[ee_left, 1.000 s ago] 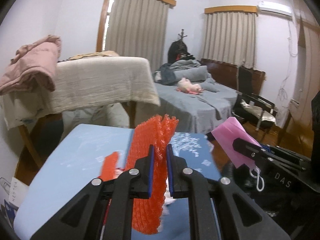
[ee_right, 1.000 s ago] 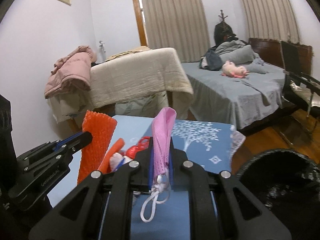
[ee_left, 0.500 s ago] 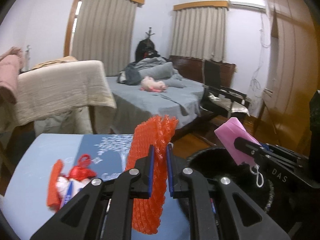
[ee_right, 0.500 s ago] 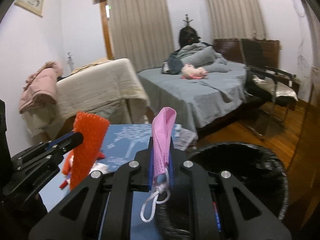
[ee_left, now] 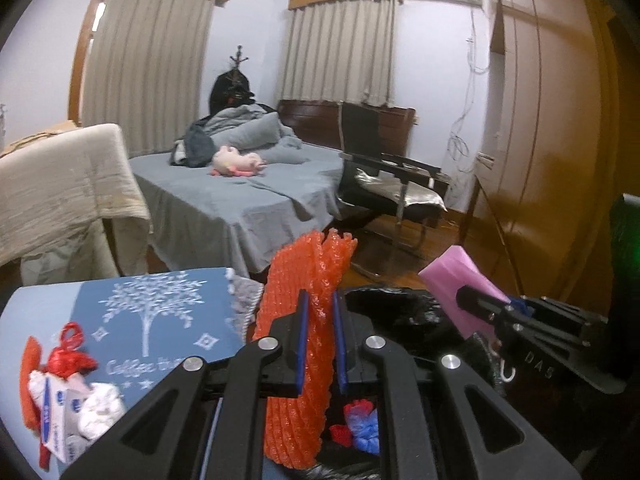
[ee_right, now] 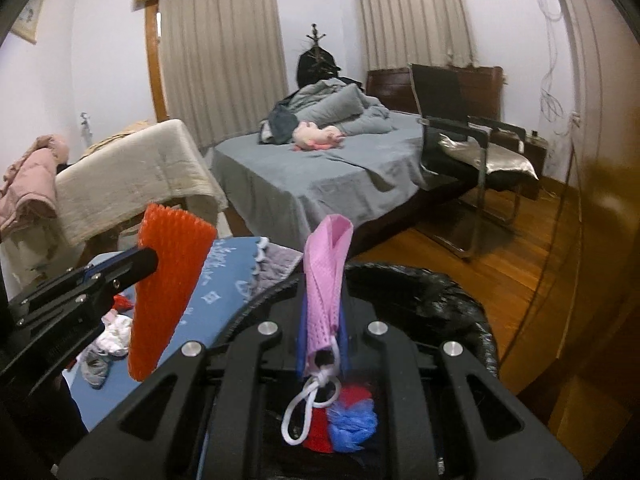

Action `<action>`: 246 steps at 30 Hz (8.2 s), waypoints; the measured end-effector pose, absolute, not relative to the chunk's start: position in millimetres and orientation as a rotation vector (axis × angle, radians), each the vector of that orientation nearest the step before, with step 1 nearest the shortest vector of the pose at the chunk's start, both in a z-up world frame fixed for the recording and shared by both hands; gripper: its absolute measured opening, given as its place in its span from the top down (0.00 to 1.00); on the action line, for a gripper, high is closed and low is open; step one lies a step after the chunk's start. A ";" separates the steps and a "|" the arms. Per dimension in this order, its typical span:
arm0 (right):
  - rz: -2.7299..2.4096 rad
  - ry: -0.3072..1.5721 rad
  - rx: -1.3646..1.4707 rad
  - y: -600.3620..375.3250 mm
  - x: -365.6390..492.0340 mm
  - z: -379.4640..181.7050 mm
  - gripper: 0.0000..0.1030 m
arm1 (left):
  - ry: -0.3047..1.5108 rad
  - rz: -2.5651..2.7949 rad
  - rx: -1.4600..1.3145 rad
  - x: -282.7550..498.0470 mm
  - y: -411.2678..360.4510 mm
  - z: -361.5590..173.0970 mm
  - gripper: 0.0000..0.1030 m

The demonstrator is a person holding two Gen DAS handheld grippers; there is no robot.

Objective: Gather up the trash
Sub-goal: 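Move both tools over the bin and release the foam net and mask, then grasp the white tissue with the right tool while the left tool grasps another orange foam net, then lift the white tissue and orange foam net toward the bin, then move both tools over the black bin and open them to drop the items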

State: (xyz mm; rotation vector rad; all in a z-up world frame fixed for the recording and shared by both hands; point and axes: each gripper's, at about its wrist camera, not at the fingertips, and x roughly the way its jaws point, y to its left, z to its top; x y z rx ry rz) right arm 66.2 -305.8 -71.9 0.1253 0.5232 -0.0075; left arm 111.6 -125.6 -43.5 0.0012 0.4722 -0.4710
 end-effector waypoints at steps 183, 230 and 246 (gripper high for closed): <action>0.351 0.557 0.053 -136.3 107.4 -64.6 0.81 | 0.512 -0.141 -0.041 102.1 61.7 -61.0 0.88; -0.124 0.597 0.127 -352.0 73.7 -102.3 0.55 | 0.612 -0.624 0.037 141.0 -167.9 -93.7 0.49; -0.095 0.510 0.145 -320.9 65.1 -84.1 0.05 | 0.515 -0.405 0.029 120.6 -89.2 -68.2 0.06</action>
